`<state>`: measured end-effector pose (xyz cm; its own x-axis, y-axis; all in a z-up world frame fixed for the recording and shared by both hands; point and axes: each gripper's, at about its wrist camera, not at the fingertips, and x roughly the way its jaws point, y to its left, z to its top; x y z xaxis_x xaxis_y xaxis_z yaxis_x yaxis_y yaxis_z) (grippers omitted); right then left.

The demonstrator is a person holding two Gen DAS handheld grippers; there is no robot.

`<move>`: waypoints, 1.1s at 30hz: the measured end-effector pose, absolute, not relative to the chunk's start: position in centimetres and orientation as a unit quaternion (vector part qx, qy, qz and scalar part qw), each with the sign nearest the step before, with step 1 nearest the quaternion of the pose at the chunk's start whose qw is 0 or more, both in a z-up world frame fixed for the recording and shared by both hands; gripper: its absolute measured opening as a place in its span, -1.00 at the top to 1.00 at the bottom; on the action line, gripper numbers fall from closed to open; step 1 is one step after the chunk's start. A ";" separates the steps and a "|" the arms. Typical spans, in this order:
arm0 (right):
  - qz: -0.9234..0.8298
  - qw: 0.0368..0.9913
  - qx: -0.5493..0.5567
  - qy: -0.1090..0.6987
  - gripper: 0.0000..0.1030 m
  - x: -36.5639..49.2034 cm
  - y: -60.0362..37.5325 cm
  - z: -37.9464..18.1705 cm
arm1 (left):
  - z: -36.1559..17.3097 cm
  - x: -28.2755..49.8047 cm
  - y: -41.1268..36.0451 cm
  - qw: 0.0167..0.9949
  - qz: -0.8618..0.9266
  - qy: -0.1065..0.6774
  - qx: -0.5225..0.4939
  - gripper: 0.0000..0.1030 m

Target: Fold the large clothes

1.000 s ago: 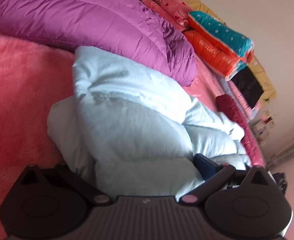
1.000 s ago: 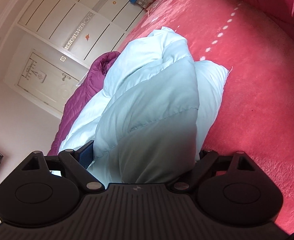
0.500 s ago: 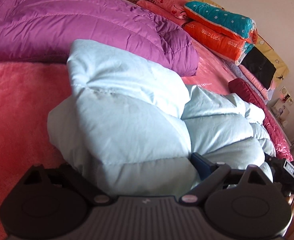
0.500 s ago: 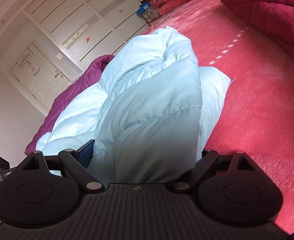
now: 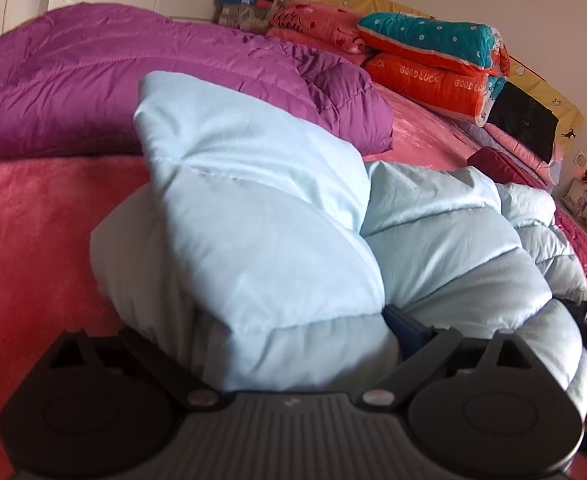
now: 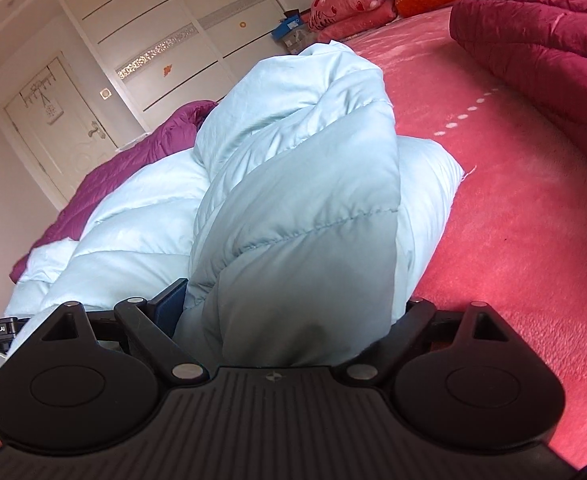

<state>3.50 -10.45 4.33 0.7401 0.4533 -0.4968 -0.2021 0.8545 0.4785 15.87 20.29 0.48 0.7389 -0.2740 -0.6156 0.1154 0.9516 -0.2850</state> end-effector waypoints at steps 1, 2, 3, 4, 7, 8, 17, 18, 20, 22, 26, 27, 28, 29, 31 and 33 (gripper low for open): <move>0.177 0.913 0.192 0.313 -1.00 3.3 -10.3 4.4 | 0.3 15.7 20.1 0.929 -0.102 0.339 -0.111 -0.89; 0.175 0.914 0.188 0.313 -1.00 3.3 -10.2 4.4 | 0.2 15.5 20.0 0.932 -0.098 0.332 -0.107 -0.91; 0.175 0.914 0.187 0.314 -1.00 3.3 -10.3 4.3 | 0.1 15.5 19.8 0.935 -0.094 0.325 -0.104 -0.92; 0.174 0.914 0.187 0.314 -1.00 3.3 -10.4 4.3 | -0.1 15.3 19.6 0.939 -0.089 0.318 -0.098 -0.93; 0.173 0.915 0.181 0.316 -1.00 3.4 -10.3 4.3 | -0.3 14.6 19.2 0.948 -0.079 0.296 -0.085 -0.94; 0.173 0.915 0.181 0.316 -1.00 3.5 -10.4 4.3 | -0.4 14.4 19.3 0.950 -0.077 0.290 -0.087 -0.94; 0.173 0.913 0.181 0.322 -1.00 3.2 -10.4 4.5 | -0.1 13.6 19.7 0.953 -0.075 0.282 -0.086 -0.84; 0.171 0.914 0.177 0.324 -1.00 3.2 -10.1 4.6 | -0.1 13.5 19.7 0.953 -0.076 0.281 -0.086 -0.81; 0.166 0.913 0.171 0.332 -1.00 3.5 -9.9 4.9 | 0.1 13.4 19.7 0.953 -0.081 0.279 -0.088 -0.66; 0.156 0.912 0.163 0.342 -1.00 3.6 -9.5 5.4 | 0.4 13.4 19.5 0.952 -0.083 0.280 -0.092 -0.52; 0.131 0.904 0.155 0.375 -0.90 4.1 -8.5 7.2 | 1.2 12.8 19.7 0.946 -0.087 0.293 -0.104 -0.13; 0.125 0.902 0.155 0.384 -0.84 4.2 -8.3 7.7 | 1.4 12.7 19.8 0.944 -0.088 0.298 -0.110 -0.07; 0.121 0.899 0.154 0.390 -0.70 4.2 -8.3 8.3 | 1.7 12.7 19.7 0.942 -0.087 0.304 -0.115 0.05; 0.118 0.898 0.153 0.396 -0.55 4.2 -8.1 8.9 | 2.1 12.6 19.7 0.940 -0.086 0.308 -0.117 0.17; 0.112 0.897 0.143 0.403 -0.29 4.0 -7.8 10.2 | 2.8 12.5 19.6 0.938 -0.082 0.316 -0.117 0.32; 0.104 0.898 0.129 0.407 -0.09 3.8 -7.3 11.3 | 3.6 12.6 19.4 0.936 -0.080 0.324 -0.116 0.43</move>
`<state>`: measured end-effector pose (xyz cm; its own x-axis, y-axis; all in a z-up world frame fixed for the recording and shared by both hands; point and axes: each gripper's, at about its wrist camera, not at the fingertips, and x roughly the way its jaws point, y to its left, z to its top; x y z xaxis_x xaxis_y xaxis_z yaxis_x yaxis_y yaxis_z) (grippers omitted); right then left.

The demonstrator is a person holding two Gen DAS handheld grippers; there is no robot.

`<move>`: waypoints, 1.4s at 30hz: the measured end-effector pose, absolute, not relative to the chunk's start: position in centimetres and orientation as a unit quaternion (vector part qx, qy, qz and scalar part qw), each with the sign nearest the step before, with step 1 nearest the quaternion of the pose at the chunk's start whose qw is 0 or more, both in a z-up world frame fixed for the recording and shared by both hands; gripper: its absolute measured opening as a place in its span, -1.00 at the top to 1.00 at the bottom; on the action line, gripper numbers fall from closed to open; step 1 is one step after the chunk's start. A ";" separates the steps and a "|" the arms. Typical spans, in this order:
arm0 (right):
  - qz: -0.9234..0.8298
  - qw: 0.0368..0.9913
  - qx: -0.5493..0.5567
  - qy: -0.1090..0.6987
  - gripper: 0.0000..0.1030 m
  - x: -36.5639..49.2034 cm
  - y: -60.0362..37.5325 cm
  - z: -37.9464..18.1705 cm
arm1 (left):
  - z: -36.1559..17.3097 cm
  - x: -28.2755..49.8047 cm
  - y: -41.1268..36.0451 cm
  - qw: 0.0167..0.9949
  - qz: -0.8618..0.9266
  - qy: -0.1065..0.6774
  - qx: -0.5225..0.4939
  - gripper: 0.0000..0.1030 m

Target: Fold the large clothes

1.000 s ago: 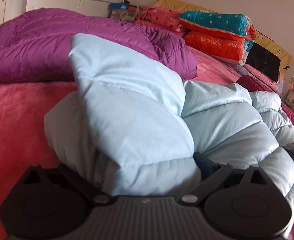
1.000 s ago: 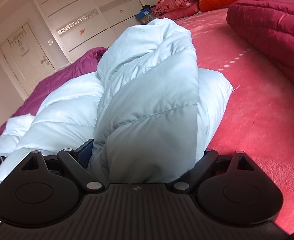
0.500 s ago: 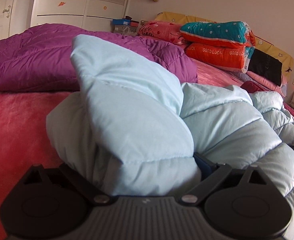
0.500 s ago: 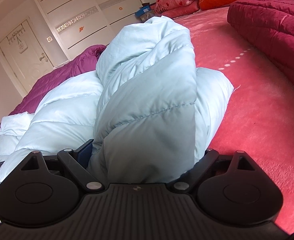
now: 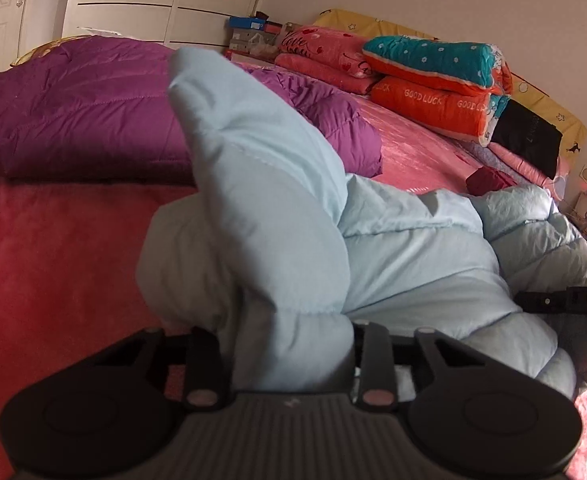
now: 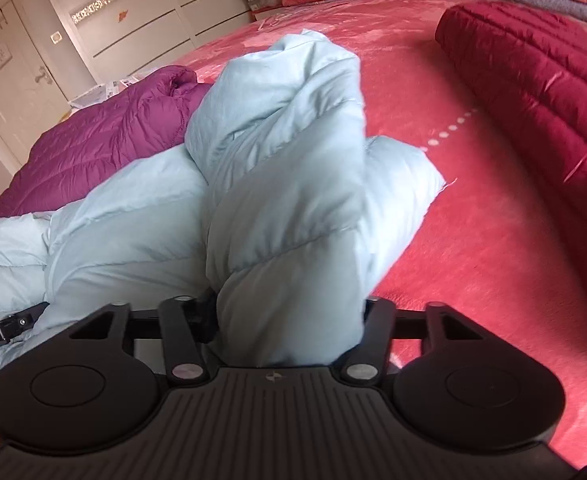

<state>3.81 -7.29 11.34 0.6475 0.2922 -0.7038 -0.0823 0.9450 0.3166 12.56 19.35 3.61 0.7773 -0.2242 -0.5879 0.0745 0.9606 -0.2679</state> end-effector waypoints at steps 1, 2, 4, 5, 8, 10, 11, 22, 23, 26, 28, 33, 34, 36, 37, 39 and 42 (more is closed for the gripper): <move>0.102 0.898 0.127 0.410 0.02 3.7 -7.0 11.7 | 3.9 12.6 19.3 0.934 -0.079 0.329 -0.115 0.48; 0.100 0.897 0.122 0.413 0.12 3.6 -6.7 12.1 | 4.3 12.7 19.2 0.932 -0.078 0.334 -0.115 0.51; 0.094 0.901 0.097 0.412 0.20 3.2 -5.8 12.9 | 5.0 12.8 19.3 0.929 -0.076 0.343 -0.117 0.56; 0.090 0.904 0.085 0.410 0.25 3.0 -5.4 13.3 | 5.4 12.7 19.3 0.928 -0.075 0.347 -0.117 0.58; 0.085 0.910 0.051 0.403 0.32 2.5 -4.2 15.0 | 6.7 12.6 19.4 0.926 -0.074 0.355 -0.103 0.62; 0.089 0.914 0.032 0.395 0.34 2.3 -3.6 16.3 | 7.9 12.3 19.7 0.926 -0.074 0.358 -0.096 0.64; 0.093 0.915 0.024 0.391 0.36 2.3 -3.3 16.9 | 8.7 12.1 20.0 0.927 -0.074 0.355 -0.092 0.64; 0.143 0.949 -0.016 0.279 0.41 5.4 2.0 27.2 | 19.6 12.3 25.1 0.963 -0.056 0.256 -0.064 0.64; 0.149 0.953 -0.013 0.265 0.40 6.2 2.6 28.0 | 20.7 12.9 25.8 0.967 -0.051 0.242 -0.061 0.64; 0.170 0.961 0.001 0.219 0.41 9.8 4.8 30.3 | 23.6 15.2 28.3 0.978 -0.038 0.197 -0.051 0.63; 0.191 0.961 0.028 0.196 0.40 13.0 6.2 31.2 | 24.9 17.3 30.1 0.983 -0.024 0.175 -0.055 0.62; 0.231 0.955 0.063 0.173 0.40 21.2 10.6 31.5 | 24.5 23.6 35.0 0.987 0.013 0.152 -0.054 0.57; 0.235 0.952 0.071 0.180 0.40 22.7 11.4 31.1 | 23.8 25.1 36.4 0.985 0.018 0.161 -0.068 0.57; 0.239 0.947 0.080 0.199 0.40 25.7 12.9 29.5 | 21.9 27.9 38.3 0.980 0.027 0.181 -0.072 0.55; 0.239 0.944 0.081 0.211 0.40 27.0 13.7 28.4 | 20.8 29.3 39.1 0.978 0.032 0.193 -0.066 0.53; 0.236 0.936 0.086 0.246 0.40 29.3 15.1 25.6 | 18.4 32.0 40.7 0.971 0.042 0.226 -0.059 0.52; 0.214 0.922 0.091 0.309 0.41 31.9 16.5 20.5 | 14.6 35.1 43.1 0.954 0.054 0.286 -0.069 0.44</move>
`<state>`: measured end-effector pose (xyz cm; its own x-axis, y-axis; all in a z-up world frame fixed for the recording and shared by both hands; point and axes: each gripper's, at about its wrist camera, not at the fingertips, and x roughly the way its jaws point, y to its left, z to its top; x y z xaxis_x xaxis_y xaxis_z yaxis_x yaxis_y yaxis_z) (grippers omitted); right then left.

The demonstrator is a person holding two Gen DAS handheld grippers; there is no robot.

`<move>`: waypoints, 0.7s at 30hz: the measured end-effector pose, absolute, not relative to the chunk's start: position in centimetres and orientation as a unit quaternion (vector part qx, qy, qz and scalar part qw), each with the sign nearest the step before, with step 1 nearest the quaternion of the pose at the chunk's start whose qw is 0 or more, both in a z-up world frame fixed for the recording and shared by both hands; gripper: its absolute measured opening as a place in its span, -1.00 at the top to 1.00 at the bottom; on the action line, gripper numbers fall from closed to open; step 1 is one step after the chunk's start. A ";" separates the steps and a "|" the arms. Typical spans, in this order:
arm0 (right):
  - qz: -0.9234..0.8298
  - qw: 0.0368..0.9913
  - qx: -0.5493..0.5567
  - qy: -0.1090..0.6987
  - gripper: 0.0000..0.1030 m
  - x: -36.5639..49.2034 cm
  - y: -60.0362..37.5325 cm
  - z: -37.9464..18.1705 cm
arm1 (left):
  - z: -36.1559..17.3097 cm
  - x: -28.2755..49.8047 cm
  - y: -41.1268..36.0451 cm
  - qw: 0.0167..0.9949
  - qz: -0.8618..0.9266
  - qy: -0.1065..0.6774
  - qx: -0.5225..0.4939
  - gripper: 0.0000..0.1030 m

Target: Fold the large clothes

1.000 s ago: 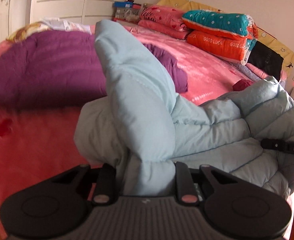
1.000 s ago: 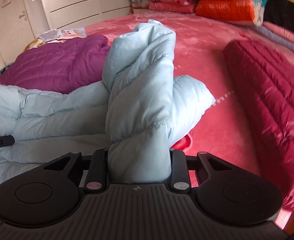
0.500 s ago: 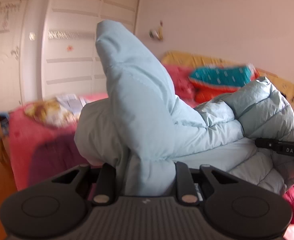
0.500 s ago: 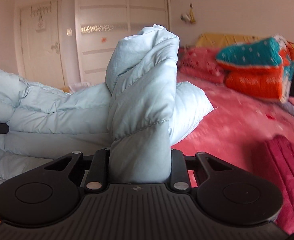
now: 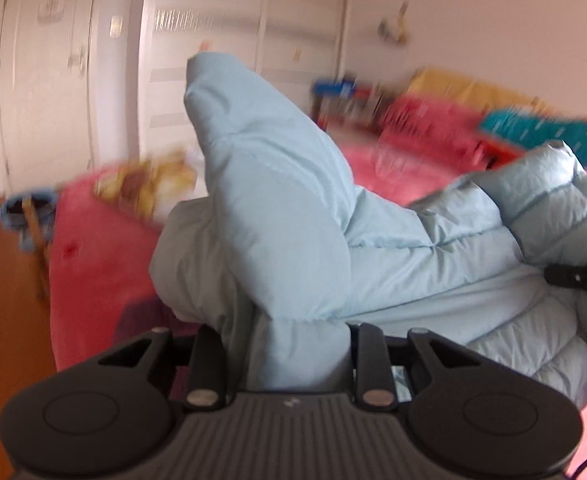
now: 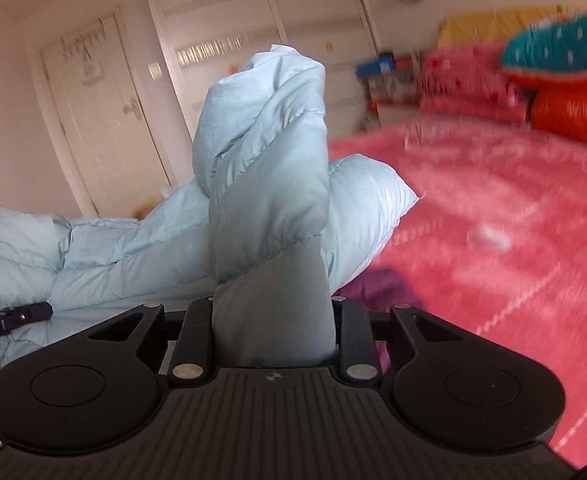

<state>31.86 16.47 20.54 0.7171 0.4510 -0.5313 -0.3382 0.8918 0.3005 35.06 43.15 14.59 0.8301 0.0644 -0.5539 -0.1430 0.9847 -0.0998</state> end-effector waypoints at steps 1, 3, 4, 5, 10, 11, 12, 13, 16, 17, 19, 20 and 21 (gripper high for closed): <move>0.202 0.919 0.096 0.324 0.40 32.2 16.6 19.0 | 13.5 35.8 43.6 0.950 0.055 0.299 -0.075 0.35; 0.181 0.917 0.112 0.338 0.39 32.0 16.4 17.0 | 12.4 36.6 44.3 0.942 0.049 0.318 -0.090 0.22; 0.175 0.916 0.119 0.340 0.38 32.3 16.6 16.4 | 12.0 36.9 44.3 0.940 0.046 0.326 -0.093 0.12; 0.171 0.916 0.126 0.341 0.36 32.1 16.2 16.0 | 11.7 37.3 44.2 0.938 0.045 0.333 -0.090 -0.02; 0.163 0.907 0.150 0.358 0.14 33.6 15.9 14.8 | 10.2 39.1 44.4 0.930 0.056 0.352 -0.086 -0.41; 0.167 0.904 0.155 0.363 0.03 34.2 15.6 14.5 | 10.3 39.4 44.4 0.930 0.059 0.353 -0.087 -0.47; 0.171 0.900 0.160 0.367 -0.02 34.4 15.6 14.3 | 10.4 39.5 44.3 0.930 0.063 0.352 -0.088 -0.50; 0.174 0.898 0.164 0.370 -0.09 34.4 15.7 14.4 | 10.5 39.5 44.4 0.930 0.064 0.351 -0.089 -0.52; 0.180 0.895 0.166 0.372 -0.34 34.5 15.4 15.3 | 11.1 38.1 44.5 0.931 0.069 0.347 -0.087 -0.53; 0.178 0.897 0.162 0.371 -0.56 34.4 15.3 15.5 | 11.4 37.7 44.6 0.932 0.075 0.343 -0.085 -0.55; 0.171 0.902 0.162 0.361 -0.86 34.1 14.8 16.2 | 12.3 36.7 44.8 0.934 0.100 0.334 -0.079 -0.65; 0.167 0.906 0.166 0.352 -0.96 33.5 14.4 17.0 | 12.8 36.0 45.0 0.935 0.115 0.326 -0.080 -0.72; 0.158 0.910 0.169 0.344 -0.97 33.2 13.8 17.7 | 13.3 35.2 45.3 0.936 0.129 0.317 -0.082 -0.76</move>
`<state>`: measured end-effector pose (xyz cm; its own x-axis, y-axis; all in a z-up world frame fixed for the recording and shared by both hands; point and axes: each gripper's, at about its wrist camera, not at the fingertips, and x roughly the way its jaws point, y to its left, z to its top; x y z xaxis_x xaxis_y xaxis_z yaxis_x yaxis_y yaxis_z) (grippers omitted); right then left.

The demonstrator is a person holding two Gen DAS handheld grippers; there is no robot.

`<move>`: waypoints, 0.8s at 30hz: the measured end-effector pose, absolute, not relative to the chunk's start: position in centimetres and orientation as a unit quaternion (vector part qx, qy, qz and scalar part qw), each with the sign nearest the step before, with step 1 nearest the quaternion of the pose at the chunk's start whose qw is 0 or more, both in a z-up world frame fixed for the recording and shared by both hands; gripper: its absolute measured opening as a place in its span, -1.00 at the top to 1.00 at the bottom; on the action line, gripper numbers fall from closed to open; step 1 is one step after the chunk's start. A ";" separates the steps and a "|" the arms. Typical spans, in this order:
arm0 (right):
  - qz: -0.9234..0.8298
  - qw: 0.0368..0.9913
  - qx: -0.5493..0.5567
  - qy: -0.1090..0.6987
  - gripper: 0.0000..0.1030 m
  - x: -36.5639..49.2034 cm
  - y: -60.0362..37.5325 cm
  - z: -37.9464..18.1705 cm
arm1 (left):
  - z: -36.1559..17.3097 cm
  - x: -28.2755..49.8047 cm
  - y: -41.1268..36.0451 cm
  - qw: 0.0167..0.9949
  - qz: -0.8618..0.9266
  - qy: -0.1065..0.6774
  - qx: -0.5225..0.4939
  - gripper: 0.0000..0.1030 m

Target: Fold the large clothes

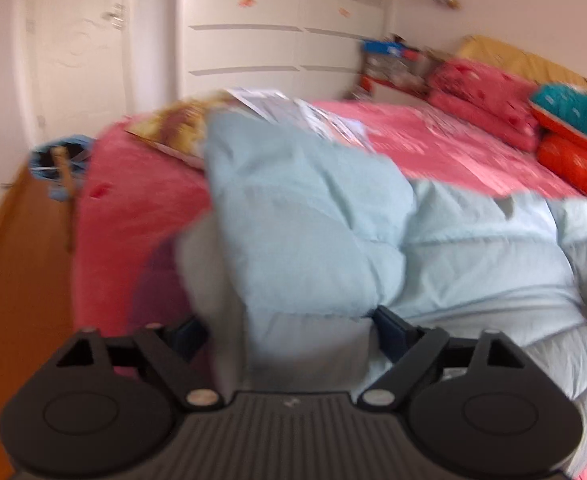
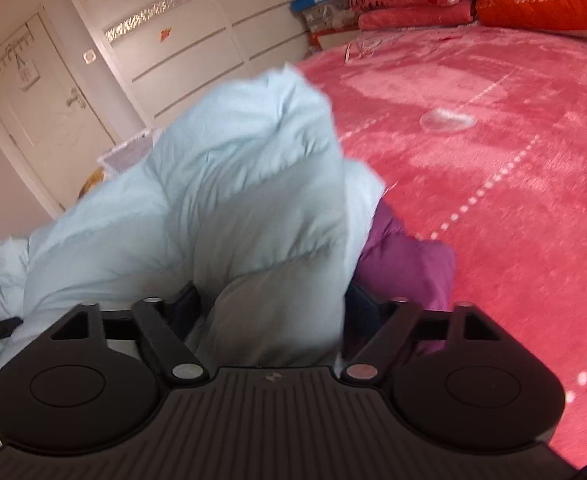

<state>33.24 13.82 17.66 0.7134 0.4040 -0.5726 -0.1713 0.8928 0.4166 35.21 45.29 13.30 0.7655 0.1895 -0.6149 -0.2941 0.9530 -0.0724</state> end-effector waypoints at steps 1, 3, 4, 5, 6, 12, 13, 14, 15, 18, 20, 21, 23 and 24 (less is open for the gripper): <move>0.150 0.913 0.173 0.336 -1.00 33.2 13.2 18.2 | 13.8 34.5 45.5 0.936 0.143 0.308 -0.087 -0.81; 0.138 0.922 0.175 0.315 -1.00 32.7 12.1 19.5 | 15.0 32.8 45.9 0.939 0.170 0.285 -0.091 -0.81; 0.133 0.929 0.170 0.299 -1.00 33.5 11.4 19.6 | 15.8 32.0 45.8 0.942 0.185 0.265 -0.090 -0.81; 0.133 0.937 0.160 0.280 -1.00 33.1 11.3 20.4 | 16.6 31.2 45.7 0.947 0.196 0.239 -0.087 -0.81; 0.134 0.945 0.146 0.261 -1.00 32.7 11.4 21.0 | 17.2 30.6 45.4 0.953 0.200 0.215 -0.081 -0.81; 0.221 0.944 0.079 0.231 -1.00 32.1 15.5 21.5 | 17.3 33.1 43.5 0.969 0.144 0.178 -0.095 -0.79; 0.227 0.943 0.069 0.233 -1.00 32.4 16.3 21.1 | 16.9 34.0 43.2 0.969 0.139 0.180 -0.092 -0.77; 0.227 0.943 0.054 0.237 -1.00 33.1 16.9 20.4 | 16.4 35.0 43.0 0.969 0.136 0.184 -0.088 -0.76; 0.222 0.943 0.044 0.244 -1.00 33.8 17.7 19.8 | 15.9 35.9 42.9 0.969 0.136 0.189 -0.083 -0.76; 0.195 0.940 0.027 0.280 -1.00 36.0 18.2 17.8 | 14.4 37.9 43.3 0.962 0.164 0.207 -0.061 -0.76; 0.177 0.935 0.028 0.307 -1.00 37.7 18.1 16.1 | 13.0 38.4 44.1 0.954 0.188 0.225 -0.059 -0.77; 0.175 0.934 0.038 0.310 -1.00 38.0 17.9 15.4 | 12.4 38.3 44.7 0.952 0.196 0.227 -0.069 -0.78; 0.176 0.932 0.045 0.315 -1.00 38.4 18.0 14.4 | 11.1 38.3 45.5 0.947 0.211 0.229 -0.085 -0.91; 0.177 0.932 0.041 0.313 -1.00 38.5 18.3 14.1 | 10.4 38.3 45.6 0.944 0.221 0.229 -0.082 -0.93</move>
<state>38.52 18.33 14.08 0.7416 0.3555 -0.5689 -0.3038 0.9341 0.1876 38.33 45.58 10.40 0.7969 0.3802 -0.4695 -0.4554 0.8887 -0.0534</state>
